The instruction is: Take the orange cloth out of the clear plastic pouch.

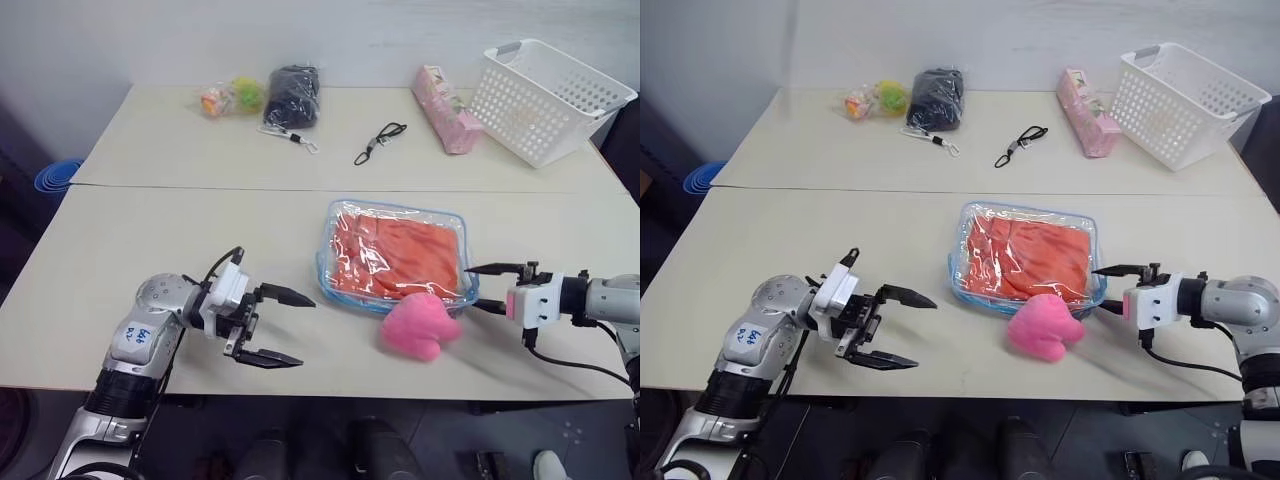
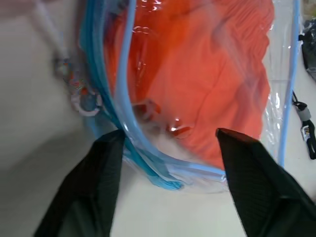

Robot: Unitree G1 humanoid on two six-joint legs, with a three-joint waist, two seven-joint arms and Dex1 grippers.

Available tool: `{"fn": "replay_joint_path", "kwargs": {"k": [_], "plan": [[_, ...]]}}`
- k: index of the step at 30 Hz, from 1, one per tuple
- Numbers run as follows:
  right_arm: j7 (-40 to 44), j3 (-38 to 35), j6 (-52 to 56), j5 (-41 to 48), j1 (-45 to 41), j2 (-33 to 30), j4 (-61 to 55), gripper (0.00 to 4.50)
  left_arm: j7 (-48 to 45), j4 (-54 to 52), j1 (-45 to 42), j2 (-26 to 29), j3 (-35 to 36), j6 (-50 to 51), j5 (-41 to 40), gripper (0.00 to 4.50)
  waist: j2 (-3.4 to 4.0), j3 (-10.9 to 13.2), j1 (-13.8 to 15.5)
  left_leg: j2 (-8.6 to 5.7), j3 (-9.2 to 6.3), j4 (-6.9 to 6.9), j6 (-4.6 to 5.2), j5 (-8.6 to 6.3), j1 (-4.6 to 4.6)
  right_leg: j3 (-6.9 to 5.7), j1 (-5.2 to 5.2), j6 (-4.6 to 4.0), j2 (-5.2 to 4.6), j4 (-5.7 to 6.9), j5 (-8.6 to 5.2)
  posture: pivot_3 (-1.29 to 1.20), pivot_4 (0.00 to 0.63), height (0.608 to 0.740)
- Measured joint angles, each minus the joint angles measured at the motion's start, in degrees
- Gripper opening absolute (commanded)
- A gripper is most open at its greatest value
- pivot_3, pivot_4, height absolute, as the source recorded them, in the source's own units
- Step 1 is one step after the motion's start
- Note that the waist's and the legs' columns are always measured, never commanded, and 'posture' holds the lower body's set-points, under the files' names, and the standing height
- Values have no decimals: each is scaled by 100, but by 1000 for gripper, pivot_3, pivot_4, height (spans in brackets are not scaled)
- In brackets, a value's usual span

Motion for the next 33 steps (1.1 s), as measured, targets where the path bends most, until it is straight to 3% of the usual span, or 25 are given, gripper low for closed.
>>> {"fn": "replay_joint_path", "kwargs": {"k": [6,13,20,25,33], "plan": [[51,208,76,201,-12,0,17,49,429,6,-382,-558,-370,27,261,4500,0,0,9,0,-1,19,0,0,0,-1,5,0,2,10,0,0,150,740],[46,280,446,440,15,3,-299,49,1513,1187,-1224,-1651,-1079,-447,1419,4500,0,0,13,-1,0,33,3,-2,-3,0,5,2,5,16,1,0,150,740],[2,281,634,456,38,7,-346,49,1836,1755,-1389,-2221,-1657,-638,1985,4500,0,0,14,0,2,38,2,-2,-4,3,3,2,6,19,1,0,150,740],[-52,280,771,519,172,30,-521,0,2108,1942,-1476,-2566,-1718,-632,2099,3497,-1,0,21,0,2,40,2,-2,-4,3,4,2,5,19,1,0,150,740],[-139,280,822,548,294,34,-551,0,2008,1961,-1513,-2499,-1743,-447,2103,1035,0,0,20,0,2,41,2,-1,-4,3,4,2,5,19,1,0,150,740]]}}
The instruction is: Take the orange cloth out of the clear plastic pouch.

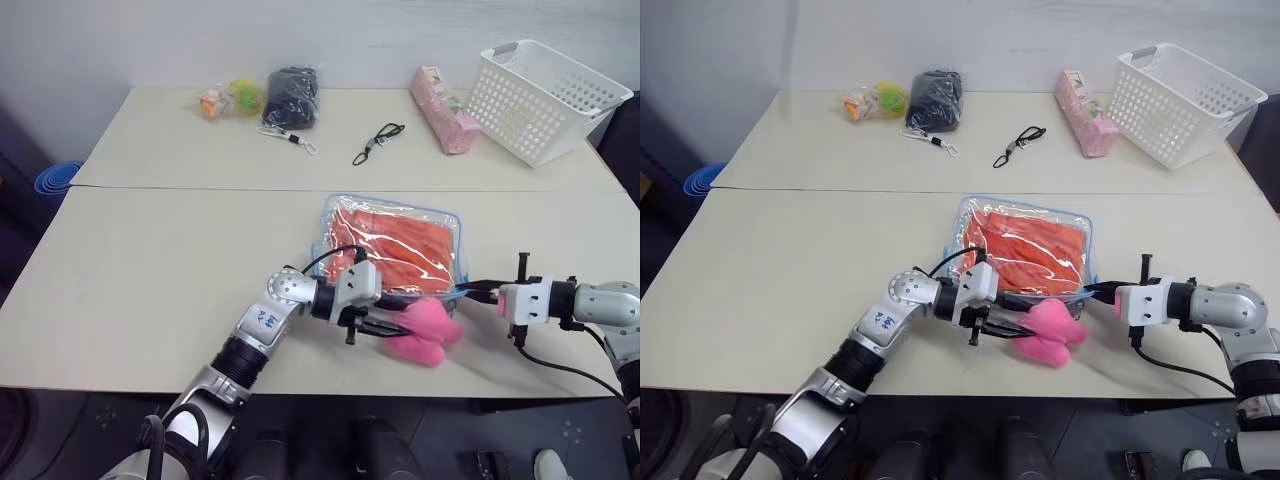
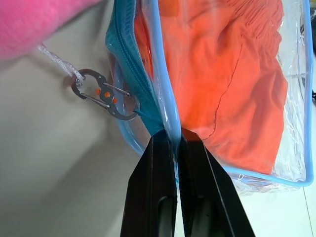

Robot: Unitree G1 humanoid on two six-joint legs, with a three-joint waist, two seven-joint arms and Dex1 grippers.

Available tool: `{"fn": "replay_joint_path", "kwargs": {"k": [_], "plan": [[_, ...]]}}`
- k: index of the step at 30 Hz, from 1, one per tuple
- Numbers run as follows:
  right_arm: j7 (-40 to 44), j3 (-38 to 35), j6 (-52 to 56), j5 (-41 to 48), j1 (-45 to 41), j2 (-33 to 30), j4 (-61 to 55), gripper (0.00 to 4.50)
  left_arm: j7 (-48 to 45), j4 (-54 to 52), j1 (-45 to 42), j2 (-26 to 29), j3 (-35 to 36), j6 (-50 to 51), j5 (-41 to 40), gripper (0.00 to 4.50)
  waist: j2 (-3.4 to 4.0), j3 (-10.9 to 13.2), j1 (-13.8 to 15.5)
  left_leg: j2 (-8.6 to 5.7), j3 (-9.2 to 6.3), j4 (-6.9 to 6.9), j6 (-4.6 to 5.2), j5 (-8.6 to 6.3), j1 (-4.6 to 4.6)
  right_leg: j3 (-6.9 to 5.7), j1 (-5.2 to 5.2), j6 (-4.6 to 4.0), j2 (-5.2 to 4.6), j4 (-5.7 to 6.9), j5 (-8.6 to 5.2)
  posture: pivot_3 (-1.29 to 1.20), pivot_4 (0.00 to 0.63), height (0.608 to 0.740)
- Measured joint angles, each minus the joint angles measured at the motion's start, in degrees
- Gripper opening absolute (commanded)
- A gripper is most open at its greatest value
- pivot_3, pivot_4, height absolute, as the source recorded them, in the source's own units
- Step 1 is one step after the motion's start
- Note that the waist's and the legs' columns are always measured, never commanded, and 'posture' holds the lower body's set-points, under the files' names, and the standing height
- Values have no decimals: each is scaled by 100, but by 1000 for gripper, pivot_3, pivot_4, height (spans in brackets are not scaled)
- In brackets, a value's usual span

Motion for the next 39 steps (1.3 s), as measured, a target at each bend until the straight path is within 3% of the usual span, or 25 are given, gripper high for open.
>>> {"fn": "replay_joint_path", "kwargs": {"k": [3,4,9,16,20,35,39], "plan": [[-28,0,33,0,0,0,0,0,-28,0,-5,25,0,51,-1,138,0,0,0,0,0,1,0,0,0,0,0,0,0,0,0,0,150,740],[-34,0,45,0,-1,0,1,0,-56,0,-13,34,1,69,-3,32,0,0,0,0,0,1,0,0,0,0,0,0,0,0,0,0,150,740],[-78,-1,68,1,-6,-1,28,0,-383,-33,-96,415,176,343,-208,32,0,0,-15,0,-1,-1,-1,0,2,-1,0,0,1,2,0,0,150,740],[-32,-20,73,115,-6,-88,291,0,-1253,62,-195,2022,1052,510,-676,32,2,0,-19,1,-3,-1,-2,0,0,-3,-2,0,-2,1,0,0,150,740],[31,-41,34,156,-25,-173,356,0,-1549,504,-194,2629,1340,502,-689,32,2,0,2,-1,-11,4,2,-2,-3,-10,1,0,-7,-3,0,0,150,740],[300,-41,-297,346,-25,-252,533,0,-1459,3885,-1147,3535,2381,-445,-553,32,1,1,-21,-2,-7,2,7,-6,-10,-12,-12,0,-8,4,0,0,150,740],[679,-253,868,1207,270,-205,-26,0,-1961,3707,-1115,3544,2425,-293,-593,1038,0,1,-8,0,-16,3,4,-6,-17,-19,-14,0,-9,6,0,0,150,740]]}}
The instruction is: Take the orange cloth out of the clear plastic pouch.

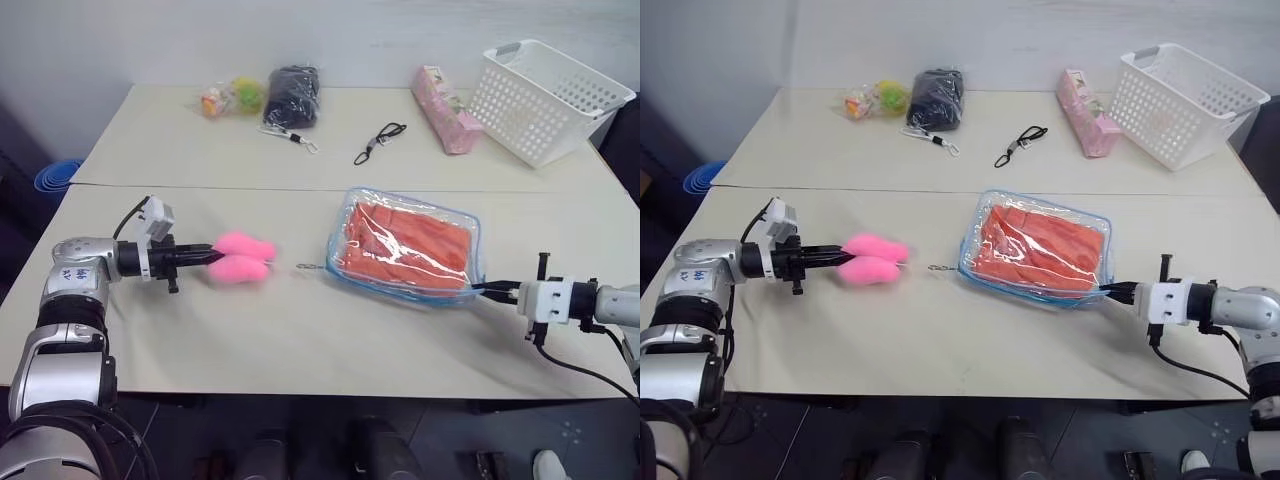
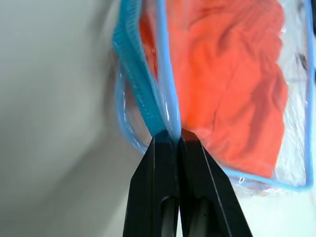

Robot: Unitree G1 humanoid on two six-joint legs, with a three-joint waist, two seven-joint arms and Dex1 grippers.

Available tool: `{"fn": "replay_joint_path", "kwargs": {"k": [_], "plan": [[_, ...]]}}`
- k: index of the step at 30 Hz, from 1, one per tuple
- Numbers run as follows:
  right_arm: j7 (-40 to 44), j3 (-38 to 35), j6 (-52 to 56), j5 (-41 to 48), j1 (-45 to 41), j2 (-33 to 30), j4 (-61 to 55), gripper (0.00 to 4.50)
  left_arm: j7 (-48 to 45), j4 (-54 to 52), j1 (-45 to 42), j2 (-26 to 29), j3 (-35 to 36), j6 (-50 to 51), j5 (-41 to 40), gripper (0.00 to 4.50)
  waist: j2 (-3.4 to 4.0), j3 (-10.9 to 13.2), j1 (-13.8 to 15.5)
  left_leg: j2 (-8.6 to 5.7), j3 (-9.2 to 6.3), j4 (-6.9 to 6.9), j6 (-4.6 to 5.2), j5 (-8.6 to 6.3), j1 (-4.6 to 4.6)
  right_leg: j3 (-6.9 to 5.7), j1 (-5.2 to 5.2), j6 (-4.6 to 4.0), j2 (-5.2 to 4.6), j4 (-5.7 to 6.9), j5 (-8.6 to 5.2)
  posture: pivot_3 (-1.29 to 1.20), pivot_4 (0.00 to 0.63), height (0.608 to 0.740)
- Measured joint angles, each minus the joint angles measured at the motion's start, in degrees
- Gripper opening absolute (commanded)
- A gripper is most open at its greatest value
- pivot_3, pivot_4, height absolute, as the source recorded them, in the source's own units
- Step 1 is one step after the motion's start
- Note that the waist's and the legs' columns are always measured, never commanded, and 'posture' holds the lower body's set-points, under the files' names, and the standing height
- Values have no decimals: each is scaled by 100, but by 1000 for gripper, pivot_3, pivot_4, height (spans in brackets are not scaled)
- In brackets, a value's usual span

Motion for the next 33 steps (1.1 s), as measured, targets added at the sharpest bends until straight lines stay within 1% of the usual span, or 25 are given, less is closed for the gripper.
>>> {"fn": "replay_joint_path", "kwargs": {"k": [1,2,5,6,8,10,11,13,14,16,17,19,21,24,27,29,32,33], "plan": [[114,-63,448,297,141,20,-255,481,-105,-163,23,4,0,66,-5,1400,0,0,0,0,0,0,-1,0,-1,0,-1,0,-1,0,0,0,150,740],[172,-134,842,531,279,33,-529,710,-123,-322,44,2,0,100,-9,1740,0,0,0,0,0,0,-1,-1,-3,0,-3,0,-2,-2,0,0,150,740],[275,-409,1953,1085,844,15,-1516,1716,142,-958,233,-13,26,-113,7,2716,1,0,2,1,-2,-2,-4,-3,-4,1,-6,0,-3,-3,0,0,150,740],[252,-550,2322,1250,1133,-38,-1875,2123,182,-1284,351,-16,36,-189,4,3065,1,0,5,1,-2,-3,-4,-5,-4,1,-7,0,-3,-2,0,0,150,740],[206,-862,2897,1461,1583,-191,-2361,2776,161,-1849,532,-13,37,-194,-36,3659,1,0,15,1,-1,-6,-3,-6,-7,2,-7,0,-4,-6,0,0,150,740],[112,-1390,3417,1704,2215,-337,-3006,3473,133,-2488,650,3,24,-30,-128,4312,0,0,41,1,-3,-6,-1,-8,-10,1,-6,0,-3,-10,0,0,150,740],[59,-1723,3682,1827,2633,-370,-3401,3857,132,-2754,659,17,7,-12,-144,4500,0,0,61,1,-4,-9,1,-10,-11,1,-7,0,-3,-13,0,0,150,740],[-66,-2288,4103,1985,3479,-354,-4206,4469,111,-3062,668,77,-21,-177,-121,4500,1,-1,127,2,-3,-15,-2,-12,-5,3,-5,0,1,-13,0,0,150,740],[-162,-2522,4277,2042,3904,-262,-4636,4469,102,-3131,674,85,-31,-350,-96,4500,0,-1,141,2,-2,-23,3,-15,-1,5,-4,0,3,-18,0,0,150,740],[-394,-2820,4551,2128,4367,17,-5290,4469,130,-3153,679,3,-77,-655,-40,4500,-1,-1,141,1,5,-20,14,-20,1,15,-2,0,5,-17,0,0,150,740],[-594,-2971,4628,2137,4633,264,-5687,4469,168,-3168,670,-147,-144,-973,53,4500,-1,-1,147,0,4,-21,19,-23,3,15,1,2,4,-16,1,0,150,740],[-945,-2990,4684,2075,4982,722,-6330,4469,237,-3073,655,-551,-381,-1652,238,4500,-2,-1,165,-1,3,-20,19,-23,10,13,10,2,5,-18,1,0,150,740],[-1268,-2932,4629,1906,5064,1174,-6728,4469,363,-2877,630,-1063,-602,-2071,329,4500,-4,1,193,-1,6,-5,20,-23,5,14,10,4,5,-17,2,0,150,740],[-1449,-2910,4401,1875,5066,1633,-6947,4469,573,-2361,318,-1583,-916,-2547,605,4500,-19,7,196,-3,5,5,22,-24,1,14,8,9,9,-17,5,0,150,740],[-1552,-2887,4272,1875,5180,1984,-7146,4469,959,-1649,-188,-2246,-1150,-3313,958,4500,-18,6,236,-4,10,6,22,-25,1,15,7,10,10,-15,5,0,150,740],[-1613,-2876,4089,1705,5360,2183,-7183,4469,1306,-1079,-465,-2652,-1251,-3911,1188,4500,-20,7,276,-5,12,6,22,-25,0,15,7,11,12,-20,5,0,150,740],[-1654,-2790,3912,1436,5646,2388,-7184,4469,1580,-320,-749,-2824,-1435,-4514,1533,4500,-20,7,246,-3,24,2,36,-33,1,25,2,11,18,-20,5,0,150,740],[-1684,-2751,3837,1369,5761,2486,-7188,4500,1600,-52,-859,-2833,-1496,-4698,1645,4119,-20,7,242,-3,23,0,38,-34,2,24,1,11,19,-18,5,0,150,740]]}}
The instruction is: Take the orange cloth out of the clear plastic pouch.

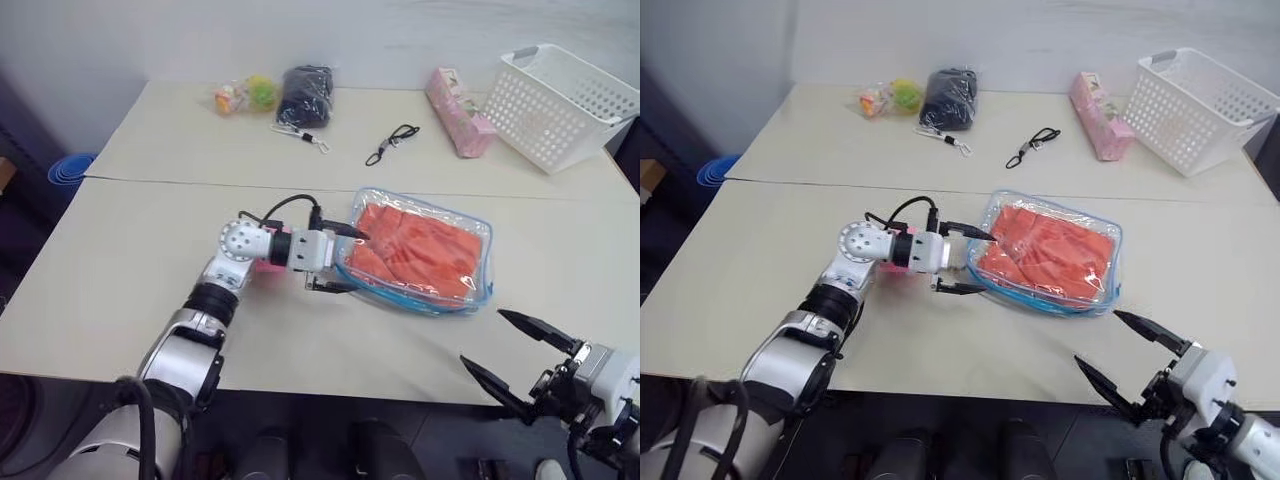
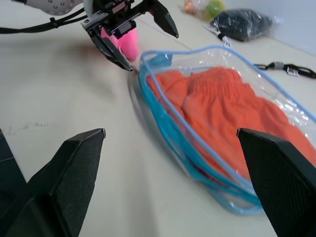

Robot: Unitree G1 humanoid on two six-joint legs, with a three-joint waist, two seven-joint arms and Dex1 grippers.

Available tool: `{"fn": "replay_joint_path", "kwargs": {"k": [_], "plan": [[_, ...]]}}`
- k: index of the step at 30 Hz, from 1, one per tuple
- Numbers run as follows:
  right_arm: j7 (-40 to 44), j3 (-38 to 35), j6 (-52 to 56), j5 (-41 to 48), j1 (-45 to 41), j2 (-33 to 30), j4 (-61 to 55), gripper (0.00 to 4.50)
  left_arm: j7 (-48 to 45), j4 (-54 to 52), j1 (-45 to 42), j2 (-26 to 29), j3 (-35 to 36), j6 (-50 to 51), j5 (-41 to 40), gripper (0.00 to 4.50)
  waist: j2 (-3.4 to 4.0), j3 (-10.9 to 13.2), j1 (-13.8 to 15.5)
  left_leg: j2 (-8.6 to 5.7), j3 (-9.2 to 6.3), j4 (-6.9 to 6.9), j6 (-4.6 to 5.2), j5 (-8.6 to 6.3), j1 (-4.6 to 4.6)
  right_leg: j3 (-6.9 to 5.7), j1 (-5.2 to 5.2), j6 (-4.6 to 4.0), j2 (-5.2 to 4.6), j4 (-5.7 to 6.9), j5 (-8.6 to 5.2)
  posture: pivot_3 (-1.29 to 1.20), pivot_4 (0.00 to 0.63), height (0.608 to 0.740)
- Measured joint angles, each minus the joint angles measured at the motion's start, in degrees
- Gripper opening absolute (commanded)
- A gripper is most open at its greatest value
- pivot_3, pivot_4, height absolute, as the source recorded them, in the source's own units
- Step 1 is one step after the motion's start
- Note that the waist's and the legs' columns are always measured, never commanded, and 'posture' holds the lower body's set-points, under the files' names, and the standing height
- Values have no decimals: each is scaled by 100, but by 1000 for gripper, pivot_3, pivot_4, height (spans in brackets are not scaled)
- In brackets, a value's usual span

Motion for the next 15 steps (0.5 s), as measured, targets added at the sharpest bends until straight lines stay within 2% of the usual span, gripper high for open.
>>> {"fn": "replay_joint_path", "kwargs": {"k": [1,5,13,15], "plan": [[-35,27,-26,-38,44,70,-1,4500,-15,150,-71,-5,-38,-122,47,3935,0,0,-2,1,-1,0,0,0,0,-1,0,0,0,0,0,0,150,740],[-165,68,-193,-198,145,174,-4,4500,-85,609,-311,-54,-167,-705,236,2735,0,0,18,0,-1,5,0,0,1,0,2,0,-1,4,0,0,150,740],[-308,103,-392,-372,-29,190,50,4500,433,1045,-500,-148,-380,-969,753,186,0,0,40,-1,-3,5,2,-1,0,-2,2,0,-1,4,0,0,150,740],[-320,154,-393,-381,-53,190,60,4500,522,1046,-500,-134,-418,-1027,827,67,0,0,40,-1,-4,5,2,-1,1,-3,2,0,-1,4,0,0,150,740]]}}
